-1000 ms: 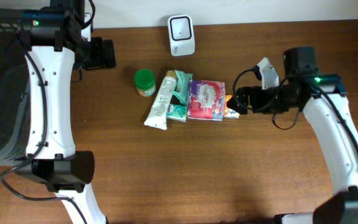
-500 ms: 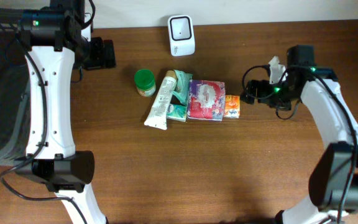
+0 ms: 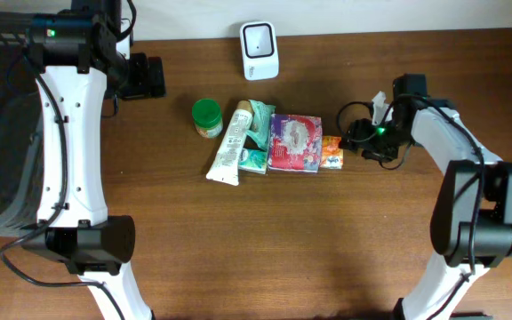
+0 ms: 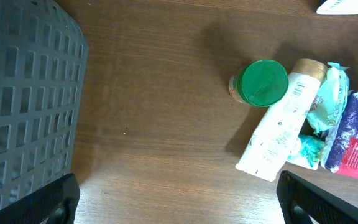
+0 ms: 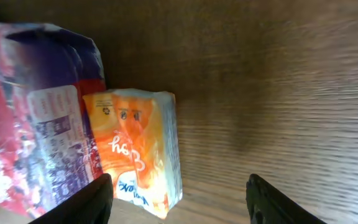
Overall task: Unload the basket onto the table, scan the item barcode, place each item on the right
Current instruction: 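Grasp the orange tissue pack with the right gripper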
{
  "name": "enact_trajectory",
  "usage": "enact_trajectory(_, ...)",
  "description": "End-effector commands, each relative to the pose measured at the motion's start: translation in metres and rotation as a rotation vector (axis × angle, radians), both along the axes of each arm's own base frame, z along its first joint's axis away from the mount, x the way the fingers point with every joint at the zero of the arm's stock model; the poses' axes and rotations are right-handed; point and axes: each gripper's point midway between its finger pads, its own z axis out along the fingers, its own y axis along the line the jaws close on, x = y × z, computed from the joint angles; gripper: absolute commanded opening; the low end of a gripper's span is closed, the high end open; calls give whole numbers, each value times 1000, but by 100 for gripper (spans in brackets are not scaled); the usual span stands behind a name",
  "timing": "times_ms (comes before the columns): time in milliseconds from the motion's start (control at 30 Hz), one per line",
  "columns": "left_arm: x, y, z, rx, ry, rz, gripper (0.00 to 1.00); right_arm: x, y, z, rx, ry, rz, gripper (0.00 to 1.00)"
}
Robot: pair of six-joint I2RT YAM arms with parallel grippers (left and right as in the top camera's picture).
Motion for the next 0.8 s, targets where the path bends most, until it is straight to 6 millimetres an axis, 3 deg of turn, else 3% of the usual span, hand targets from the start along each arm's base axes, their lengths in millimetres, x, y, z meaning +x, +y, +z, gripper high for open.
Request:
enact_trajectory(0,0,0,-3,2,10,9,99,4,12,-9,17,17,3,64)
enact_trajectory(200,0,0,-3,2,10,9,99,-1,21,-33,72,77,-4,59)
enact_trajectory(267,0,0,-3,2,10,9,99,-2,31,-30,138,83,6,55)
enact_trajectory(300,0,0,-3,1,10,9,99,-3,39,-25,183,80,22,48)
enact_trajectory(367,0,0,-3,1,10,9,99,-4,45,-23,206,80,33,46)
enact_trajectory(400,0,0,-3,2,10,9,99,-5,47,-23,206,81,38,40)
enact_trajectory(467,0,0,-3,1,10,9,99,-7,48,-23,208,89,38,4)
enact_trajectory(567,0,0,-3,2,10,9,99,-12,54,-16,262,105,48,4)
enact_trajectory(633,0,0,-3,1,10,9,99,-15,57,1,364,64,105,4)
enact_trajectory(700,0,0,-3,1,10,9,99,-14,60,36,540,-60,188,4)
enact_trajectory(767,0,0,-3,1,9,9,99,-13,48,69,709,-129,157,4)
